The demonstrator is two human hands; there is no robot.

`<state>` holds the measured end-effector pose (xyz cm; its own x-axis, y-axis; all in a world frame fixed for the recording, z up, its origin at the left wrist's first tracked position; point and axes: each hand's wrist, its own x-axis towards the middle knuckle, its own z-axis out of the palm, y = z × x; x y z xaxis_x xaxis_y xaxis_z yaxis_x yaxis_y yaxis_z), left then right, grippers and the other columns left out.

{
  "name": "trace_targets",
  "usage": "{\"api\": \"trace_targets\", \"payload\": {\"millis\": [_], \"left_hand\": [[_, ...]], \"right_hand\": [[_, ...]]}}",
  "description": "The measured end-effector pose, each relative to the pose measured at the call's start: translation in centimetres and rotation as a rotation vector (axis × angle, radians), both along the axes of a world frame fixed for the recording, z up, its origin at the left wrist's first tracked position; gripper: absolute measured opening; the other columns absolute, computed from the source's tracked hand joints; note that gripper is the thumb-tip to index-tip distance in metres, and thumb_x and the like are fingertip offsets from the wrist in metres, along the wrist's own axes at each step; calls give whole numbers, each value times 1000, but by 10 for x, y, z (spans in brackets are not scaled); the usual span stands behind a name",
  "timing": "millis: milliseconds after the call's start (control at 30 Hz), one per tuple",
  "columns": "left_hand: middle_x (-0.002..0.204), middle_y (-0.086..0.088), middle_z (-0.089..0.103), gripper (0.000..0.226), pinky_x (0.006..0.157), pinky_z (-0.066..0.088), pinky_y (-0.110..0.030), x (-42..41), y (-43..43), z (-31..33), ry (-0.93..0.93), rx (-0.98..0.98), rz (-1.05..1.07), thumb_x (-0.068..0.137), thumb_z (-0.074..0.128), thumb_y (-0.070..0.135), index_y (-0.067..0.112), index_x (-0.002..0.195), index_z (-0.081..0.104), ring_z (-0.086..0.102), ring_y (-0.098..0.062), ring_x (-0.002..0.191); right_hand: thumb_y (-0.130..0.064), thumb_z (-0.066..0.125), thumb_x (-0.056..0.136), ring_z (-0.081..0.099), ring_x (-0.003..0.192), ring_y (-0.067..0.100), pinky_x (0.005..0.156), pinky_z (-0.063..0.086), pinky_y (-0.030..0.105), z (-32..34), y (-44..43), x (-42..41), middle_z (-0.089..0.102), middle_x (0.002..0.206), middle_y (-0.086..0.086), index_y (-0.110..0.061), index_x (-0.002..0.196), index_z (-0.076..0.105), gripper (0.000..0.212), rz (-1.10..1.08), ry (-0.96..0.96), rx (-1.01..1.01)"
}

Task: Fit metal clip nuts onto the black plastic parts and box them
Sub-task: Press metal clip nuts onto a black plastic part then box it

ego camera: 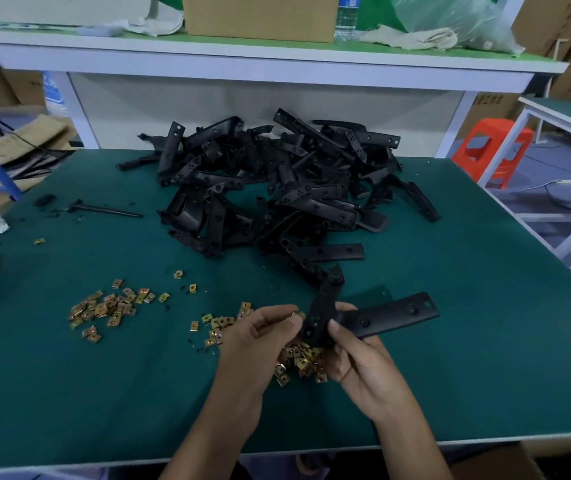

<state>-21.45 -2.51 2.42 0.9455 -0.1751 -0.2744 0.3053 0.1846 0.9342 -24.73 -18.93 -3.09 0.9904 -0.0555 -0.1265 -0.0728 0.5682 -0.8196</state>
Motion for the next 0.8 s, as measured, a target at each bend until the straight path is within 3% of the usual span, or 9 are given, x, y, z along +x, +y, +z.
{"api": "trace_targets", "payload": {"millis": [100, 567, 700, 800], "left_hand": [[77, 6, 75, 9, 55, 49, -15, 2, 0, -2, 21, -9, 15, 87, 75, 13, 20, 89, 80, 62, 1, 59], [75, 6, 74, 8, 54, 46, -11, 1, 5, -5, 16, 41, -19, 88, 74, 12, 15, 94, 78, 63, 1, 60], [82, 12, 76, 9, 61, 48, -9, -6, 2, -7, -61, 75, -4, 88, 75, 17, 21, 95, 78, 68, 3, 71], [93, 13, 76, 23, 72, 55, -17, -9, -1, -10, -115, 173, 28, 78, 84, 30, 30, 99, 75, 71, -5, 87]], "right_hand": [[-33, 96, 66, 50, 44, 13, 39, 42, 24, 2, 2, 0, 68, 86, 8, -29, 104, 72, 45, 6, -5, -20], [-39, 97, 64, 48, 43, 14, 39, 41, 24, 4, 5, -1, 61, 72, 2, -30, 103, 70, 48, -3, -6, -95], [-36, 96, 65, 49, 44, 14, 40, 43, 25, 3, 7, 0, 61, 71, 6, -26, 105, 69, 49, -16, -25, -96], [-35, 96, 65, 50, 46, 14, 41, 44, 25, 5, 7, 0, 61, 73, 6, -26, 104, 69, 49, -27, -23, -93]]}}
